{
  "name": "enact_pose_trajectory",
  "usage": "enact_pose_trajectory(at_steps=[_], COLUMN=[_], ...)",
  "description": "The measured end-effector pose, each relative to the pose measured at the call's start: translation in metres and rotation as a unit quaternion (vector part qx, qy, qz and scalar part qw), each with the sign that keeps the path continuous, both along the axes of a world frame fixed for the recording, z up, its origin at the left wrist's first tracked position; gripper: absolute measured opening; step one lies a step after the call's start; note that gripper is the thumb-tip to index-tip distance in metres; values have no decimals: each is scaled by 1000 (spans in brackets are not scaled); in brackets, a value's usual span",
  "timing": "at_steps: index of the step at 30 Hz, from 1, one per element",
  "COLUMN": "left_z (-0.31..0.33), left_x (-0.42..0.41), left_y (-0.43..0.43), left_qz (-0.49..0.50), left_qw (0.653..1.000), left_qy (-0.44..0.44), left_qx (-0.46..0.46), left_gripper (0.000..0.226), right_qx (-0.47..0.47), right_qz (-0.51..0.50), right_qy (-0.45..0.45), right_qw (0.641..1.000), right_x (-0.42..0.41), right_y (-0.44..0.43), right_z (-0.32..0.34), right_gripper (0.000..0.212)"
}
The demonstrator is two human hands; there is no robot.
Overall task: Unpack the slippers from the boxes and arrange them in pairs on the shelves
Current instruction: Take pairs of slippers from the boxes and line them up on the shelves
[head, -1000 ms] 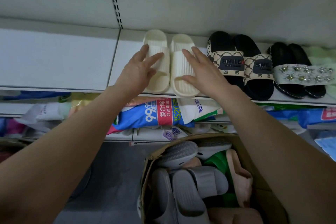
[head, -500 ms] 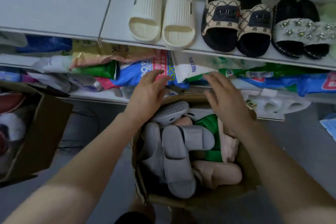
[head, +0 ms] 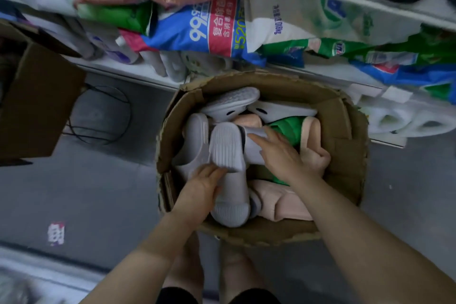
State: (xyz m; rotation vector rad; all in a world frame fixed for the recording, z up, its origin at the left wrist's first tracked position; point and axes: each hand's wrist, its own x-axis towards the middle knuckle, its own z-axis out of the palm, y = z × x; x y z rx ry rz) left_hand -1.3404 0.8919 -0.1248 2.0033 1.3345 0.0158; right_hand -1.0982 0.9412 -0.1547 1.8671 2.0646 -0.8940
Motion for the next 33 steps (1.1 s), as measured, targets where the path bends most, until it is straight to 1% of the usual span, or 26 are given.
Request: enact_pose_trajectory(at_steps=[4, 6, 8, 10, 12, 14, 16, 17, 19, 20, 22, 23, 25, 27, 28, 30, 32, 33], left_z=[-3, -4, -3, 1, 5, 11, 16, 16, 14, 12, 9, 8, 10, 11, 13, 16, 14, 9], left_x=[-1, -3, -6, -9, -10, -9, -6, -4, -2, -2, -2, -3, -3, -1, 2, 10, 19, 24], left_y=[3, 6, 9, 10, 12, 13, 15, 16, 17, 17, 17, 17, 19, 22, 24, 28, 28, 27], left_qz=[21, 27, 26, 14, 6, 0, 0, 0, -3, -7, -19, -25, -37, -49, -54, -64, -72, -64], left_qw=[1000, 999, 999, 999, 1000, 999, 999, 999, 998, 997, 997, 996, 996, 994, 993, 993, 994, 996], left_qy=[13, 26, 33, 36, 26, 30, 38, 45, 57, 63, 75, 80, 81, 79, 80, 79, 71, 64], left_qx=[1, -9, -10, 0, 11, 24, 31, 31, 34, 33, 25, 24, 30, 54, 61, 57, 40, 26], left_gripper=[41, 32, 27, 32, 37, 37, 37, 38, 38, 38, 41, 42, 40, 38, 38, 40, 41, 37], right_qx=[5, 2, -27, -76, -102, -118, -98, -71, -45, -52, -82, -85, -81, -99, -122, -189, -236, -238], right_qz=[95, 111, 128, 127, 106, 74, 58, 62, 69, 71, 65, 57, 24, -18, -40, -96, -193, -237], right_qy=[-56, -67, -79, -83, -81, -70, -78, -79, -75, -81, -95, -94, -51, -9, -4, 13, 83, 111], right_qw=[994, 992, 988, 986, 986, 988, 991, 992, 994, 993, 990, 990, 995, 995, 992, 977, 949, 935], right_x=[-10, -5, 5, 24, 43, 59, 61, 56, 43, 36, 27, 26, 30, 40, 48, 62, 72, 72], right_y=[26, 34, 35, 24, 7, -9, -15, -16, -11, -8, -1, 1, 3, 3, 1, -8, -23, -34], right_z=[-10, -7, -5, -2, 10, 14, 12, 9, 3, 1, -1, -1, 3, 15, 23, 37, 42, 40], right_gripper=[53, 40, 26, 21, 26, 41, 61, 66, 66, 61, 42, 33, 23, 21, 22, 22, 25, 27])
